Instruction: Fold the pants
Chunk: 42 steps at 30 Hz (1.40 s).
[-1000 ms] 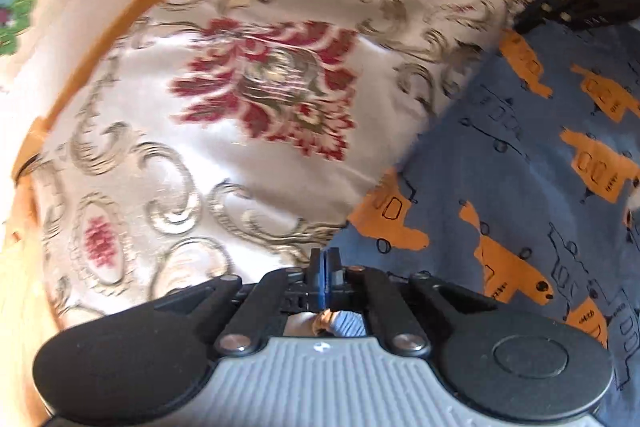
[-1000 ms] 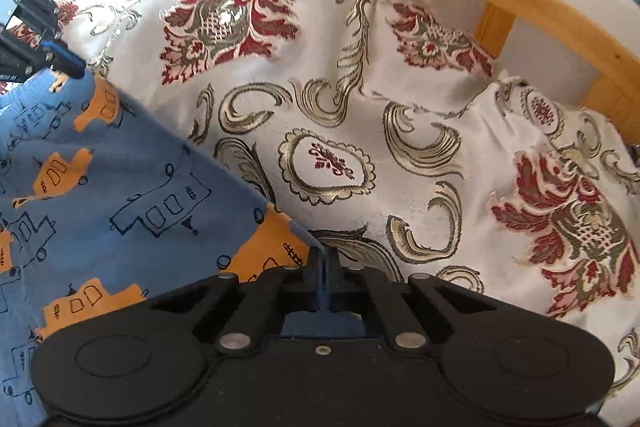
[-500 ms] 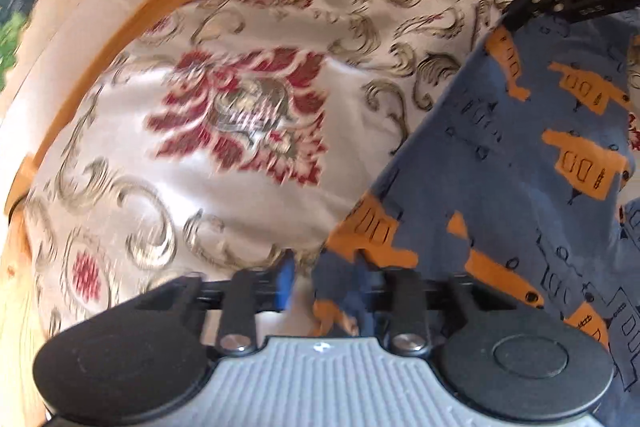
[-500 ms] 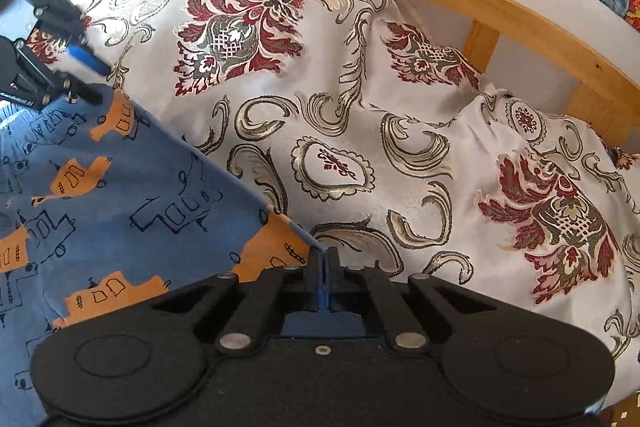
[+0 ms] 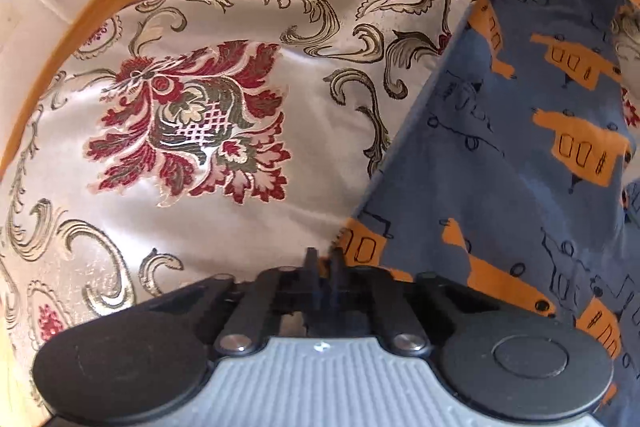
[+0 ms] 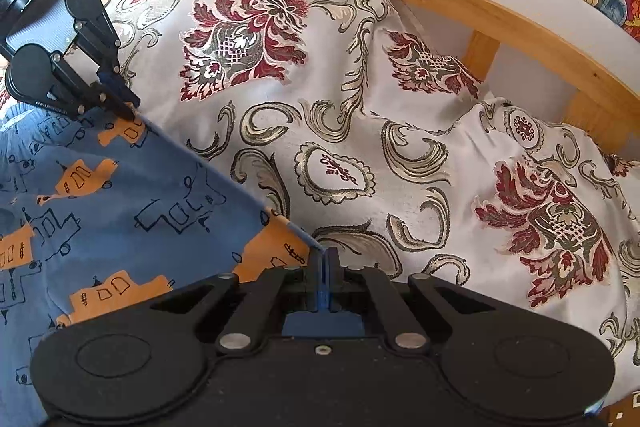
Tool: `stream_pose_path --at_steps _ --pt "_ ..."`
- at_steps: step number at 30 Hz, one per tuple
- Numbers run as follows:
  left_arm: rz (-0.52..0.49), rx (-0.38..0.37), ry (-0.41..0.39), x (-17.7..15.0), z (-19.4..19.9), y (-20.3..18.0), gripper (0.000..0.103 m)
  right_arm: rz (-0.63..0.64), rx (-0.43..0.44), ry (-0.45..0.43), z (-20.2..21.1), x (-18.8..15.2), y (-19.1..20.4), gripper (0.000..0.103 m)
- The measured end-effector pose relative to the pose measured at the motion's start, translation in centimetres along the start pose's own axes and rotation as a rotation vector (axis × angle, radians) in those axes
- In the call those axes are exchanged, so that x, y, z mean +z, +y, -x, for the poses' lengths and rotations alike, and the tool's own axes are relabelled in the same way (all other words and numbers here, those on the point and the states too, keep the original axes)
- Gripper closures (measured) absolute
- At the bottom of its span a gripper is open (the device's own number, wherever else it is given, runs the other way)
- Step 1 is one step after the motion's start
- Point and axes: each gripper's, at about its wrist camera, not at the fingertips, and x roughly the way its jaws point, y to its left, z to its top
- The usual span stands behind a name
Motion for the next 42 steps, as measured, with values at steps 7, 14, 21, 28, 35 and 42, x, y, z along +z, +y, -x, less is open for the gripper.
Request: stream_pose_path --at_steps 7,14,21,28,35,42 --pt "0.060 0.106 -0.137 -1.6 3.8 -1.5 0.102 0.001 -0.005 -0.041 2.8 -0.7 1.2 0.103" --pt "-0.027 0.154 -0.262 -4.3 9.6 -6.2 0.102 0.061 -0.013 -0.080 9.6 -3.9 4.7 0.103" --pt "-0.054 0.145 -0.315 -7.9 14.3 -11.5 0.102 0.116 -0.024 -0.042 15.8 -7.8 10.4 0.103" --pt "-0.031 0.129 -0.294 -12.8 15.5 -17.2 0.102 0.079 -0.060 0.045 20.5 -11.2 18.5 0.103" --pt "0.028 0.141 -0.241 -17.3 14.9 -20.9 0.102 0.031 -0.084 0.104 20.7 -14.9 26.3 0.103" --pt "0.019 0.173 -0.232 -18.6 15.7 -21.6 0.102 0.039 -0.125 0.079 20.7 -16.5 29.6 0.103"
